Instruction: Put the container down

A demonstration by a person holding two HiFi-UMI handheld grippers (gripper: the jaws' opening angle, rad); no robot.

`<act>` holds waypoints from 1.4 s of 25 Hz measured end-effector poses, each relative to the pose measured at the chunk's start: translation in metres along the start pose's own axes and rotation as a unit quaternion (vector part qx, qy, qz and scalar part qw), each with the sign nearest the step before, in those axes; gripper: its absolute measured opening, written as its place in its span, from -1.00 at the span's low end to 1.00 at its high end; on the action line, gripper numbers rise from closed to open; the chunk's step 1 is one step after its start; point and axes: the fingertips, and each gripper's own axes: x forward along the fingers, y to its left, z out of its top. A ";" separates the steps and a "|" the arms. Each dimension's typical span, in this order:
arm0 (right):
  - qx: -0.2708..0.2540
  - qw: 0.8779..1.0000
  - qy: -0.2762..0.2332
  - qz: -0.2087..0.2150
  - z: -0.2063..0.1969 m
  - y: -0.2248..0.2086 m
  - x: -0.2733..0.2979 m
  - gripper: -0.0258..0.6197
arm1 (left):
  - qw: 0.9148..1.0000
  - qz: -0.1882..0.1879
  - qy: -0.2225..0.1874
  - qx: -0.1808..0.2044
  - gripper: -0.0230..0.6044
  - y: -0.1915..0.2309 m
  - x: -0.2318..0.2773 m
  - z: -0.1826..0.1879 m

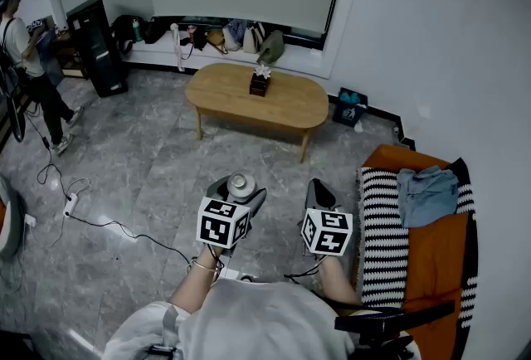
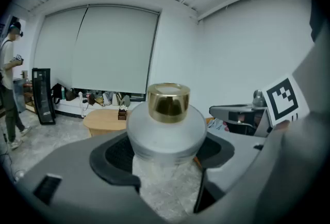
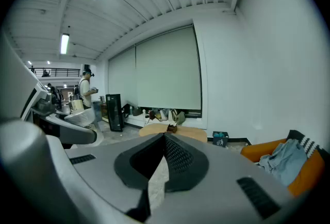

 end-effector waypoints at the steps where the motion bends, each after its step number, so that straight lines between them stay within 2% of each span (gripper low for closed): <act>1: -0.001 1.000 0.000 0.001 0.000 0.001 0.002 -0.85 | 1.000 0.000 0.000 0.001 0.15 0.001 0.001 0.000; 7: -0.006 1.000 0.000 0.004 0.005 0.008 0.013 -0.85 | 1.000 -0.002 0.001 0.004 0.15 0.010 0.006 0.004; 13: 0.005 1.000 0.008 0.026 0.006 0.012 0.032 -0.85 | 1.000 -0.005 0.002 0.006 0.15 0.023 0.018 0.012; 23: 0.028 1.000 0.007 -0.005 0.007 0.006 0.051 -0.85 | 1.000 -0.012 0.004 0.019 0.15 0.047 0.034 0.022; 35: 0.042 0.999 0.024 -0.015 0.001 -0.025 0.094 -0.85 | 1.000 -0.023 0.011 0.006 0.15 0.057 0.087 0.025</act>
